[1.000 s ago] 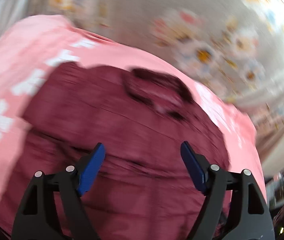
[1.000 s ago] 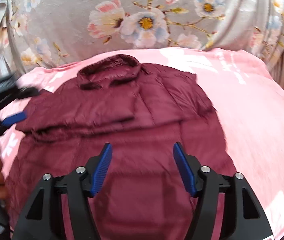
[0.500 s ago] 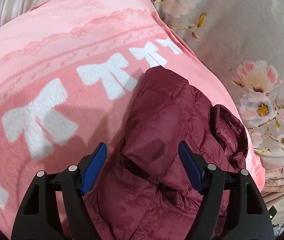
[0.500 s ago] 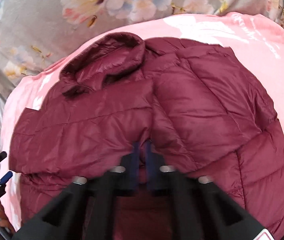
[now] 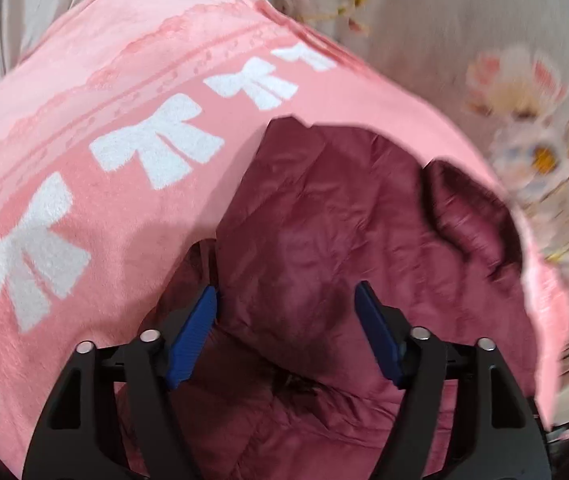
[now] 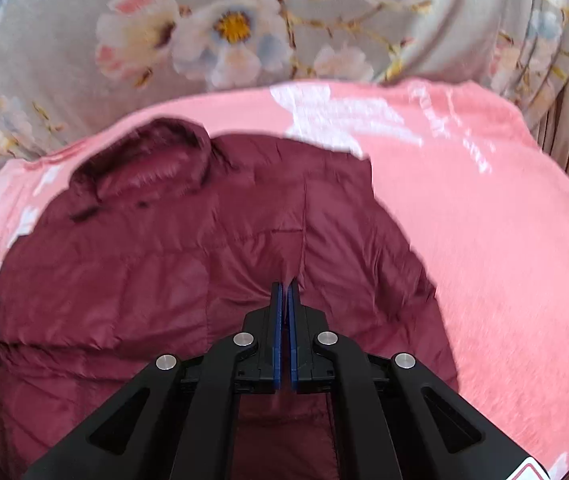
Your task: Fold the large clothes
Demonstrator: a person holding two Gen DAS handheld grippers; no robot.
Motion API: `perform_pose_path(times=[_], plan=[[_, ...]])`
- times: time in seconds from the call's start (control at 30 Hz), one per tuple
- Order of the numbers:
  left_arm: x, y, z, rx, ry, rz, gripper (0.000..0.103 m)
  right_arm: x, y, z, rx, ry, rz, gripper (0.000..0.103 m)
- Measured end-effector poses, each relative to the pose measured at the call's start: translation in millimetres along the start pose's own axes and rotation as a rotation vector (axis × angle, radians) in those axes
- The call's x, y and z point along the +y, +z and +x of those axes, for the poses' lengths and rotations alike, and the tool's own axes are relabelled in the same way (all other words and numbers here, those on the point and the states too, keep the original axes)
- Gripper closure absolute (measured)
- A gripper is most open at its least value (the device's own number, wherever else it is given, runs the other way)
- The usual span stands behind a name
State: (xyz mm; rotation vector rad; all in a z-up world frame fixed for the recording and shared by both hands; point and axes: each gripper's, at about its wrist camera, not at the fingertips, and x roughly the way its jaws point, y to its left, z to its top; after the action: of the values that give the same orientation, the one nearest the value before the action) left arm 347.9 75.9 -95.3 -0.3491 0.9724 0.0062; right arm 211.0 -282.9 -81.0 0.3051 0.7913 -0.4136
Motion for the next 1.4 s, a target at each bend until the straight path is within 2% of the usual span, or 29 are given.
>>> perform_pose_path(times=[0.1,0.4,0.63,0.7,0.8,0.9,1.0,1.07,1.27,1.4], plan=[[-2,-6,13,-0.001,0.062,0.038,0.039,-1,-10,14,0.041,0.002,-0.002,0.101],[-13,-25,22,-0.081,0.176,0.172,0.038,7,-20,27,0.055,-0.038,-0.049,0.101],[-15,-27,21,-0.110,0.194,0.191,0.037,7,-18,23,0.048,-0.043,-0.057,0.099],[-18,-27,13,-0.104,0.216,0.212,0.041,1,-15,4,0.004,-0.037,-0.010,0.096],[-26,-24,-23,-0.161,0.163,0.211,0.040,4,-6,-31,-0.081,0.005,0.025,0.092],[-56,-22,-37,-0.173,0.102,0.235,0.039,36,0,-26,-0.041,0.073,-0.047,0.091],[-82,-29,-15,-0.117,0.132,0.301,0.039,64,-11,6,0.059,0.082,-0.122,0.092],[-86,-38,3,-0.069,0.154,0.322,0.039,67,-24,22,0.116,0.086,-0.127,0.093],[-81,-57,18,-0.075,0.174,0.343,0.037,64,-37,21,0.097,0.097,-0.142,0.094],[-84,-63,21,-0.094,0.191,0.363,0.037,73,-41,20,0.075,0.054,-0.183,0.094]])
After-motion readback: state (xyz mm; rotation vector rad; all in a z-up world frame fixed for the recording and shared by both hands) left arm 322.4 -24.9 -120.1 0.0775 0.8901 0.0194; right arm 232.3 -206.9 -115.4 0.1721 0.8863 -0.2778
